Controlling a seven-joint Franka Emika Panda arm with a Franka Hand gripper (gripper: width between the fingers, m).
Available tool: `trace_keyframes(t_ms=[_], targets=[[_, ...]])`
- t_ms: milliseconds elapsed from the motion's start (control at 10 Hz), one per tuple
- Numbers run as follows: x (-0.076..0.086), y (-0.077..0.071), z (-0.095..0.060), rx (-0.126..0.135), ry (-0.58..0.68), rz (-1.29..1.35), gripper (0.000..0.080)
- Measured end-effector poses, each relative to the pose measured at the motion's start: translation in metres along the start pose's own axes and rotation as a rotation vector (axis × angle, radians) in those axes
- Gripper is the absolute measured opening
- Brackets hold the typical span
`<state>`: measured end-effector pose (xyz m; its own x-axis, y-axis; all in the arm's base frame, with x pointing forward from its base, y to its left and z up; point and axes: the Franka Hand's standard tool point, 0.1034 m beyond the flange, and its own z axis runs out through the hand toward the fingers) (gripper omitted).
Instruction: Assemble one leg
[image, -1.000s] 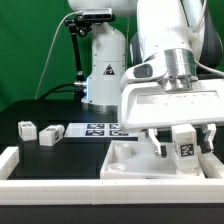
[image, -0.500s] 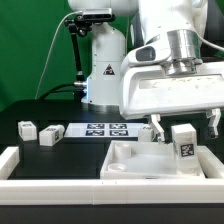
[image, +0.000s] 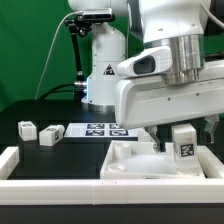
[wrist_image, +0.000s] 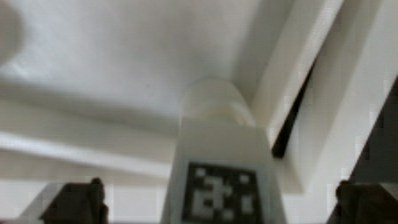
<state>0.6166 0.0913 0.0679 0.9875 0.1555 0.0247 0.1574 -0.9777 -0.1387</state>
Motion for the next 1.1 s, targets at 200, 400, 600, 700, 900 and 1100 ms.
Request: trace_keyframes(t_ms=[200, 400, 600, 700, 900, 1100], targets=[[0.0060, 0.0030, 0.0020, -0.008, 0.037, 0.000, 0.0648], [0.0083, 0.0039, 0.0010, -0.010, 0.047, 0.001, 0.0648], [0.0083, 0.0036, 0.0011, -0.009, 0.047, 0.025, 0.0619], [0.0083, 0.0035, 0.0011, -0.008, 0.048, 0.053, 0.0441], [0.0083, 0.0027, 0.0012, -0.004, 0.048, 0.093, 0.0266], [0.0088, -0.0009, 0.0018, 0.016, 0.053, 0.373, 0.0268]])
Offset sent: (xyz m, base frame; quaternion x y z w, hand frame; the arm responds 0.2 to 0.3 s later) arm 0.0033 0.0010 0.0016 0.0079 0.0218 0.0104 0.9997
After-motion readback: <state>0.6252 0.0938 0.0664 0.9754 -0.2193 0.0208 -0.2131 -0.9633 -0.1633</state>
